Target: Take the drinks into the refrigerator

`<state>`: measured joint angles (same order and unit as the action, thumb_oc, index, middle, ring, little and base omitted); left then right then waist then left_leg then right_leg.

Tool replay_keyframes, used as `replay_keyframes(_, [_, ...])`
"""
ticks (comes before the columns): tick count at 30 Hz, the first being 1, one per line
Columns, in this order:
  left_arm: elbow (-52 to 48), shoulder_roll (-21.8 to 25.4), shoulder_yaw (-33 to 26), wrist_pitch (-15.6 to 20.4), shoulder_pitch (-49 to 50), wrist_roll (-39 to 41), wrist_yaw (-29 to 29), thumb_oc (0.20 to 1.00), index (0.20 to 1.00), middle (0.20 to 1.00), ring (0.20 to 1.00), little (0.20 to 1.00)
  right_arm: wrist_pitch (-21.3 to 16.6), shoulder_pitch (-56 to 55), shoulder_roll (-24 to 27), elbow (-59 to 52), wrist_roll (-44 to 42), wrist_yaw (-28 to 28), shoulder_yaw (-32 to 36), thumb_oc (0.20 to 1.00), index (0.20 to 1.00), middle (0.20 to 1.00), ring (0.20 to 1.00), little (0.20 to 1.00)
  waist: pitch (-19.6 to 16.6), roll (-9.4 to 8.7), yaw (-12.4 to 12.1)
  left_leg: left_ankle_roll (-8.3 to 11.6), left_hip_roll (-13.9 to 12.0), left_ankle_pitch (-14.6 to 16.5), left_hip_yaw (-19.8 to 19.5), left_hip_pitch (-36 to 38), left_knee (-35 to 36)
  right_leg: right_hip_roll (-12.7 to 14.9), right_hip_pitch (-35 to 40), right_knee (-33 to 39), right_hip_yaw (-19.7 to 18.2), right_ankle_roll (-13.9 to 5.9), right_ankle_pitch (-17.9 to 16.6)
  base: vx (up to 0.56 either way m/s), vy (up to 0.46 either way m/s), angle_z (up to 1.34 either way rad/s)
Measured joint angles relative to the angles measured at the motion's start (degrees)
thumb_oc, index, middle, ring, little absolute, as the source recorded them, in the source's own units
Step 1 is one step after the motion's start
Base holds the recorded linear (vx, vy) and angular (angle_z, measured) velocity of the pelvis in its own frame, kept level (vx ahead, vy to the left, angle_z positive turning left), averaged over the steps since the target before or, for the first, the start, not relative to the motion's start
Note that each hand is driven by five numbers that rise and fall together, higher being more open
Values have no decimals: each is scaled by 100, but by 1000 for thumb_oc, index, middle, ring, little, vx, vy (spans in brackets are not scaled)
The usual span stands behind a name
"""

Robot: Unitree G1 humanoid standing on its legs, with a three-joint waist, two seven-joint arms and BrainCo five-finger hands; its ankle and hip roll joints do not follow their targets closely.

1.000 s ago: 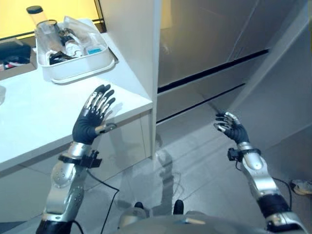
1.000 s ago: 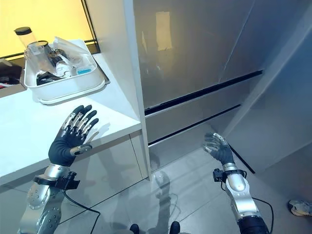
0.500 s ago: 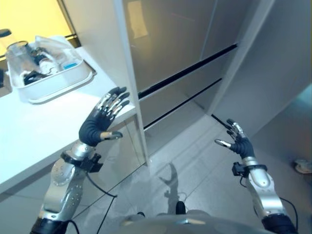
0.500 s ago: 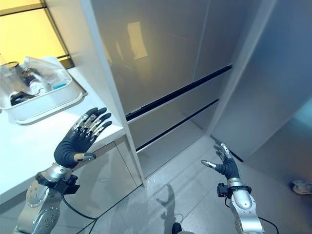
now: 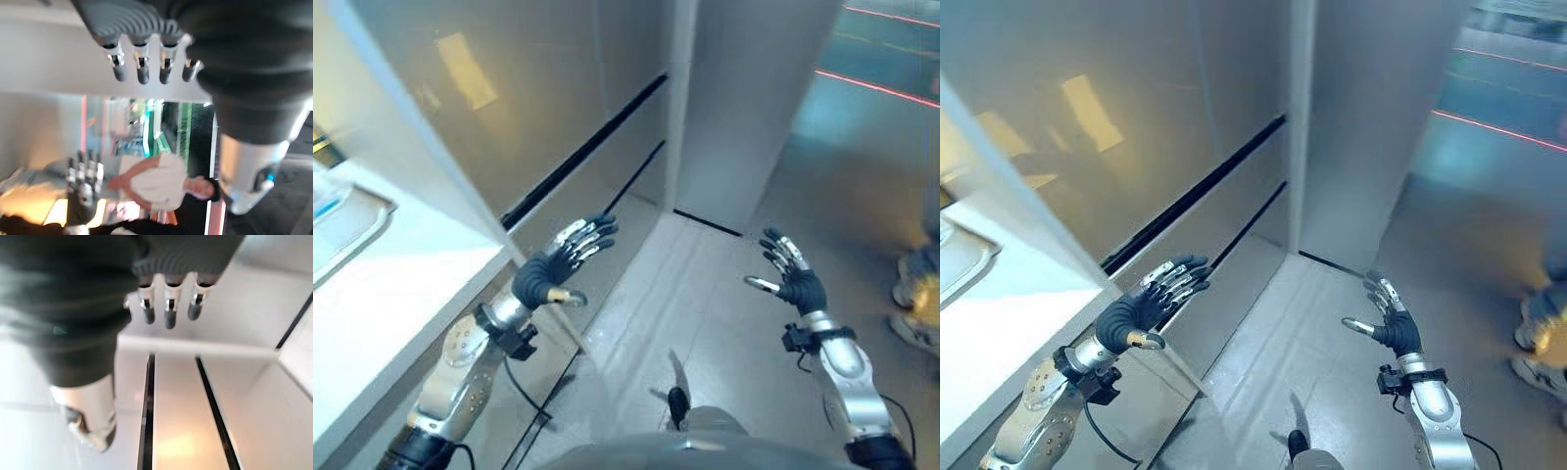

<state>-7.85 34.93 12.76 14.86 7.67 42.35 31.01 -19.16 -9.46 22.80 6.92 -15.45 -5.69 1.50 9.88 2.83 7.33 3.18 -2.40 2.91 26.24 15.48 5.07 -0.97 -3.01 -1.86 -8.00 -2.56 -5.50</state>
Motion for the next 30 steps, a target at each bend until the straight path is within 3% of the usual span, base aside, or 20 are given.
replay_keyframes(6, [1004,-32,298,6,-42,-375,-8,1000,1000,1000,1000,1000,-7,-7,50,-7,-3,0,9,1000,1000,1000,1000,1000,15,48,130,17,49,11,142,15,-4,-68,-36,-12,-186,23,-50,-13,20,-14])
replay_keyframes(9, [2106,-270,392,93,-108,-1041,-202,1000,1000,1000,1000,1000,-12,1,49,-8,-3,0,4,1000,1000,1000,1000,1000,47,110,147,12,73,53,236,75,-4,-88,-22,-19,-299,29,-68,-24,29,-20])
replay_keyframes(13, [3637,-906,318,201,-106,-2091,-792,1000,1000,1000,1000,1000,-14,-4,49,-7,-4,0,7,1000,1000,1000,1000,1000,60,108,156,-20,101,103,373,97,-4,-90,-50,-17,-437,-11,-96,-51,-1,-18])
replay_keyframes(16, [4046,-1053,287,281,-114,-2759,-1190,1000,1000,1000,1000,1000,-14,-21,47,-5,-4,-1,3,1000,1000,1000,1000,1000,86,63,142,-35,121,106,383,90,-4,-73,-66,-20,-445,-19,-101,-45,-3,-3])
replay_keyframes(20, [5420,-1489,-129,434,-289,-3551,-1777,1000,1000,1000,1000,1000,-22,-87,46,129,3,0,-27,1000,1000,1000,1000,1000,98,28,108,-48,129,115,368,79,-6,-46,-53,-4,-426,-28,-106,-18,-14,2])
replay_keyframes(22, [5941,-1633,-314,400,-342,-3805,-1995,1000,1000,1000,1000,1000,-34,-95,50,499,19,3,-92,1000,1000,1000,1000,1000,83,-28,107,-48,119,117,321,80,-6,-21,-22,8,-388,-31,-99,-12,-12,10])
replay_keyframes(25, [6266,-1646,-338,369,-343,-4149,-2156,1000,1000,1000,1000,1000,29,-160,48,1150,45,6,-234,1000,1000,1000,1000,1000,73,-97,-82,-53,116,118,265,49,-20,8,-12,11,-341,-33,-94,-14,-13,14])
replay_keyframes(30, [7048,-1710,-804,279,-427,-4278,-2389,1000,1000,1000,1000,1000,215,-38,78,3010,466,12,-849,1000,1000,1000,1000,1000,3,-245,-196,-86,108,114,-68,-11,-76,122,147,119,-48,-40,-72,-20,-23,31])
